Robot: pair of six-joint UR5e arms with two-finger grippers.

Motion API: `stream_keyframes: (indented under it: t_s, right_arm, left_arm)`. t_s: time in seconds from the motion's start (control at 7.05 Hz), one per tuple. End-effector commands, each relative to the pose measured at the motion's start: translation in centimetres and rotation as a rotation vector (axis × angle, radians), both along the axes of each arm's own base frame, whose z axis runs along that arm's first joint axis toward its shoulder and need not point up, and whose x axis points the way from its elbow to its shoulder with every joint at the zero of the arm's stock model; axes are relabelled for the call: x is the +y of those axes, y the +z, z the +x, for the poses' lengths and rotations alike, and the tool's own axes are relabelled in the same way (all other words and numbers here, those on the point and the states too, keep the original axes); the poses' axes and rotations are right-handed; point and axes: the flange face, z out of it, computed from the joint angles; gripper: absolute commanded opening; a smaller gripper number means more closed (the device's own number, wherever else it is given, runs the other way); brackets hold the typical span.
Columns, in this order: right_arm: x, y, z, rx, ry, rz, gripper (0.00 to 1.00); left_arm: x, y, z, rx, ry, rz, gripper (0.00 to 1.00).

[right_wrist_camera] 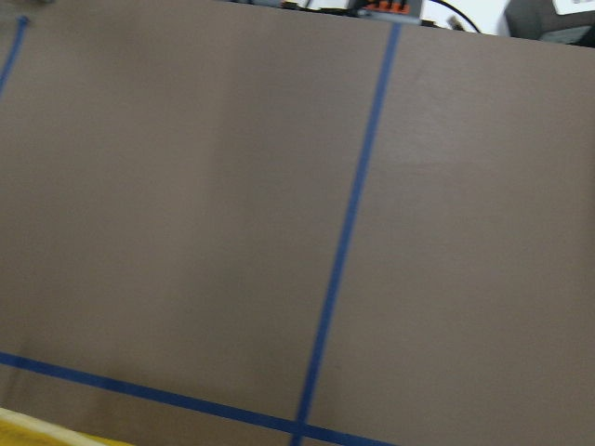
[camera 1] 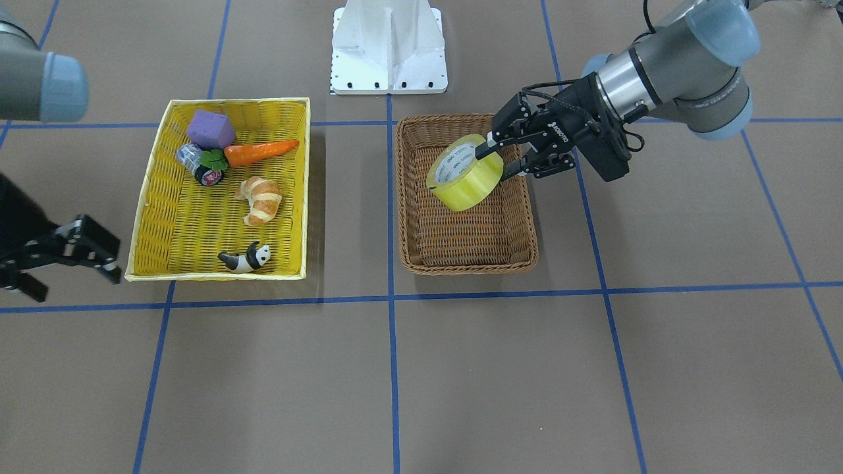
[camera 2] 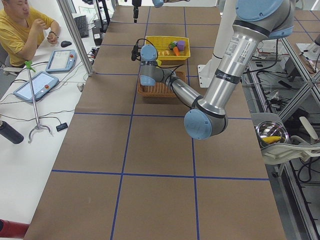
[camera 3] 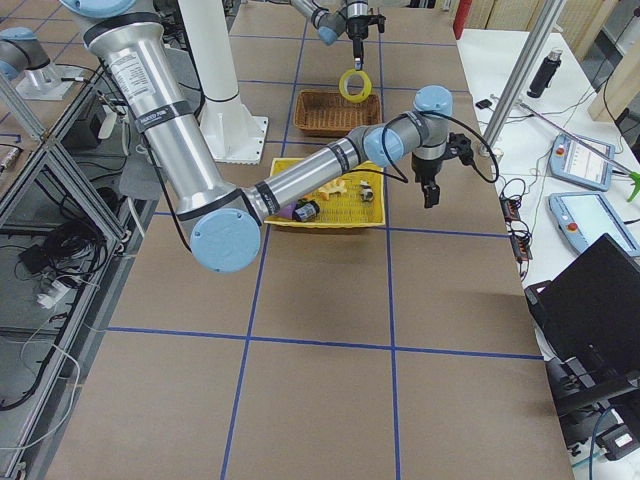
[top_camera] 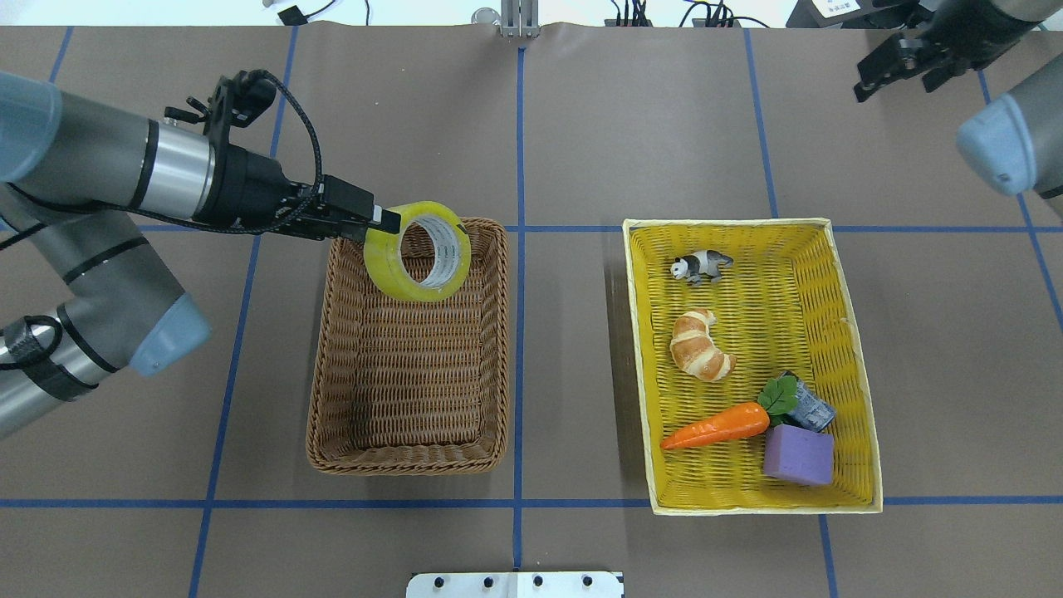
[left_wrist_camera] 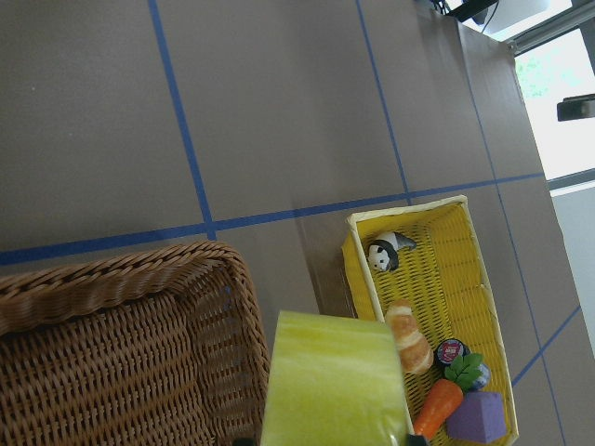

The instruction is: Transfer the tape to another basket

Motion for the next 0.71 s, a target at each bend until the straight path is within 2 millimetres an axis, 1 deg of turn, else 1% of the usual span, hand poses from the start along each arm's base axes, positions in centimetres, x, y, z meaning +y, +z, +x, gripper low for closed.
stream_keyframes:
  t_s: [0.0, 0.14, 0.28, 0.43, 0.57]
  right_arm:
    - [1.2, 8.8, 10.4, 0.051, -0.037, -0.014, 1.0]
    - [1.3, 11.0, 12.7, 0.05, -0.071, -0.001, 1.0]
    - [1.7, 12.1, 13.6, 0.054, -0.076, -0.001, 1.0]
    - [1.8, 12.2, 13.8, 0.054, -0.074, -0.002, 1.0]
    - [1.8, 12.3, 13.7, 0.054, -0.075, -0.004, 1.0]
  left_arm:
    - [2.0, 4.2, 5.4, 0.067, -0.038, -0.042, 0.0]
    - [1.9, 5.6, 5.9, 0.068, -0.043, -0.04, 0.0]
    - [1.6, 7.2, 6.4, 0.065, -0.053, -0.044, 0.0]
    - [2.4, 8.4, 7.6, 0.077, -0.039, -0.034, 0.06]
    - [2.4, 8.7, 7.5, 0.08, -0.039, -0.027, 0.35]
